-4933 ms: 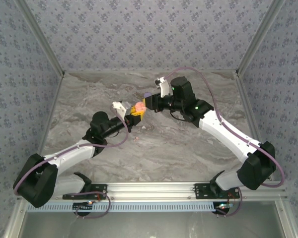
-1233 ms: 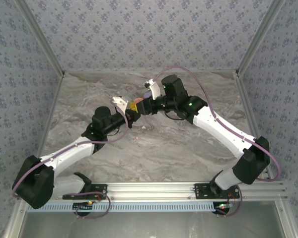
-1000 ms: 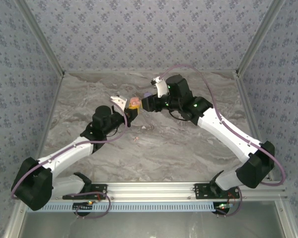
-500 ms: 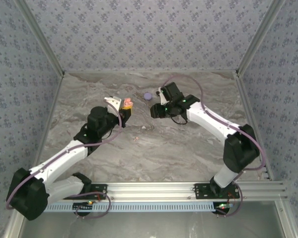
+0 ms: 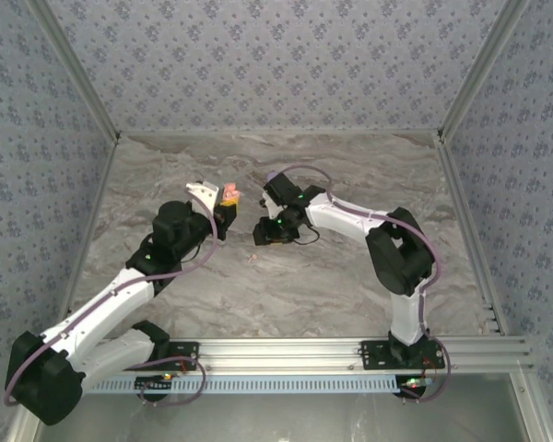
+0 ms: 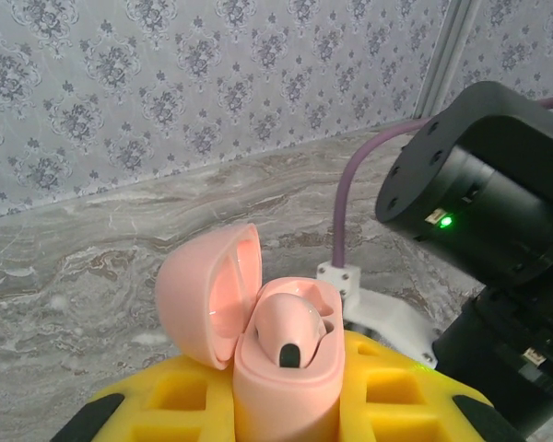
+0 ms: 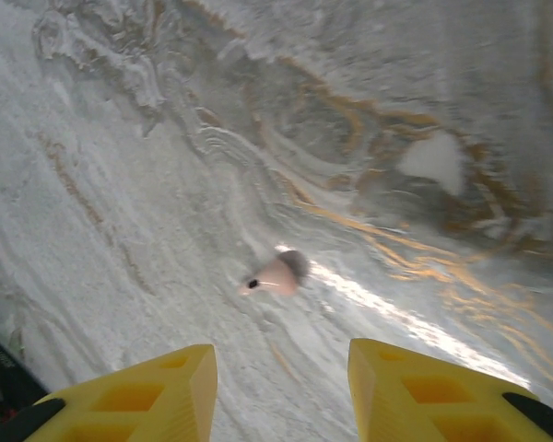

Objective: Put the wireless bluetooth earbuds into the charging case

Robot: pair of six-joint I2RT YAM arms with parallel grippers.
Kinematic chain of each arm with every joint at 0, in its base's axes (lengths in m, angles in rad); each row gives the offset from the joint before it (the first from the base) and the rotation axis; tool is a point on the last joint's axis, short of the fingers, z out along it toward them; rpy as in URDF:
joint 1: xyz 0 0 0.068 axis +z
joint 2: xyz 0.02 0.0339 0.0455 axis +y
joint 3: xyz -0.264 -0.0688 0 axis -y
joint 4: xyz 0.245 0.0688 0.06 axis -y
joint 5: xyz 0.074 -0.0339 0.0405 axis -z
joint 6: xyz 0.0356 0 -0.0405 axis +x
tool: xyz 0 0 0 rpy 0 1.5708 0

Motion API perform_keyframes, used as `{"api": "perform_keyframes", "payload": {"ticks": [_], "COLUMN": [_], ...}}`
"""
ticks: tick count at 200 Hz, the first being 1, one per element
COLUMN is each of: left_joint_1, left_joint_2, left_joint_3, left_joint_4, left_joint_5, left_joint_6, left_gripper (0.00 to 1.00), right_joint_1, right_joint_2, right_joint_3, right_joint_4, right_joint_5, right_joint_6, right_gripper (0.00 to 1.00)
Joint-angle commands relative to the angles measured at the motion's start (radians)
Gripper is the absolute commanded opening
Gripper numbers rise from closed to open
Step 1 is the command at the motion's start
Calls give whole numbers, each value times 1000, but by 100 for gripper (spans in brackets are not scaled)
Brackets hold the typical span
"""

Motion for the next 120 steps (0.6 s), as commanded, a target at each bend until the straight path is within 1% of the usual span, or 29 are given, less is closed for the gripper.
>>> {"api": "perform_keyframes", "payload": {"ticks": [1, 50, 84, 120], "left_joint_1": [6, 7, 8, 7], "left_joint_2": [-22, -24, -24, -25], "left_joint_3": [-3, -8, -13, -15], "left_joint_4": [-4, -5, -7, -6], "left_joint_5": [-16, -19, -21, -22], "left_joint_6": [17, 19, 20, 20], "left_gripper": [14, 14, 14, 15], "right_joint_1": [19, 54, 69, 79], "right_joint_2": [49, 129, 160, 187], "right_joint_3": [66, 138, 158, 168], "right_joint_4": [-67, -137, -168, -193], "right_joint_5": [-80, -118, -144, -144], "right_joint_6": [13, -6, -25, -35], "right_gripper": [43, 42, 44, 45]}}
